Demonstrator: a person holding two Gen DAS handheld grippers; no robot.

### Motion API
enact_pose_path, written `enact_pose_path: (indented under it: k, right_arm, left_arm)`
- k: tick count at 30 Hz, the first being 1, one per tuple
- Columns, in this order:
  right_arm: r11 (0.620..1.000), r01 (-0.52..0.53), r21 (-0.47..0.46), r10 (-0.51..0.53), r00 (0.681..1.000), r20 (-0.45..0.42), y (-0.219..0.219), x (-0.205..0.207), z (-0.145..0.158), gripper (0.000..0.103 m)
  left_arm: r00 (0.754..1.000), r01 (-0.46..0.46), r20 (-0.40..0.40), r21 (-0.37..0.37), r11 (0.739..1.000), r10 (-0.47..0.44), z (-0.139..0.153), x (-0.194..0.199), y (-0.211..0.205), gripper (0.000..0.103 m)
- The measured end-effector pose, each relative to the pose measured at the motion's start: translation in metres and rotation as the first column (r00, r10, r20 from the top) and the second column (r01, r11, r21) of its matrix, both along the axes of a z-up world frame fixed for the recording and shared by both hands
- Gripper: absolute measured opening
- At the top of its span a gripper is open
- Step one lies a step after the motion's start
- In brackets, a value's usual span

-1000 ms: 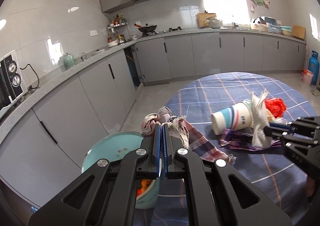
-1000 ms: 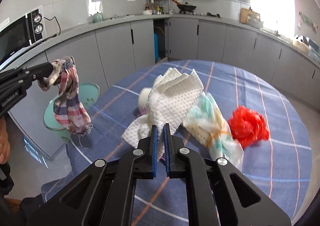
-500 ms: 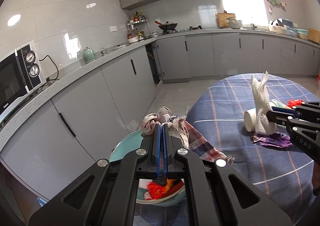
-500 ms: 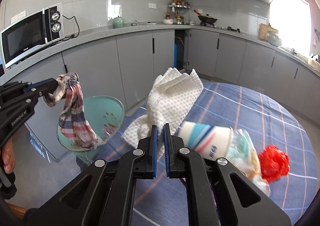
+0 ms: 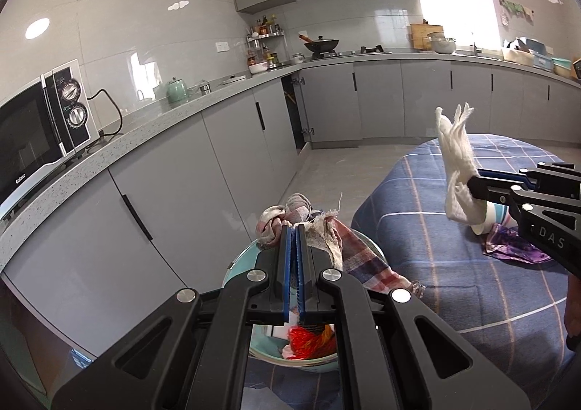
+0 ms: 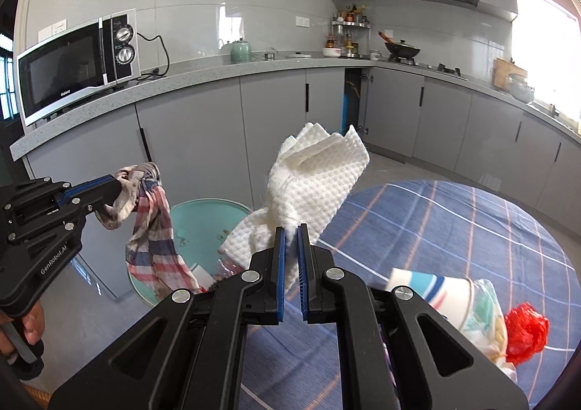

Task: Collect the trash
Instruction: 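Carry the plaid rag and paper towel over the teal bin with both grippers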

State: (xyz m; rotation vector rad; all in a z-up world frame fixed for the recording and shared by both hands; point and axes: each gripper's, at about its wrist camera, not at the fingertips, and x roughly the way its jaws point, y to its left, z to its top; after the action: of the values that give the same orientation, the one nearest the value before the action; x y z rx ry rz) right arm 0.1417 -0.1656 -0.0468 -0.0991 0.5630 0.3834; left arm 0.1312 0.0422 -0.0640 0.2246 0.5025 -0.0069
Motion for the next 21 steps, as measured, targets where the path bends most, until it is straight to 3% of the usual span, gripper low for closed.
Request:
enact_pose_path:
  k: [21]
  right_arm:
    - [0.996, -0.092, -0.010, 0.092, 0.996, 0.001, 0.049, 0.022, -0.003, 0.007]
  left_arm:
    - [0.995, -0.097, 0.024, -0.011, 0.995, 0.097, 0.006, 0.012, 0.042, 0.003]
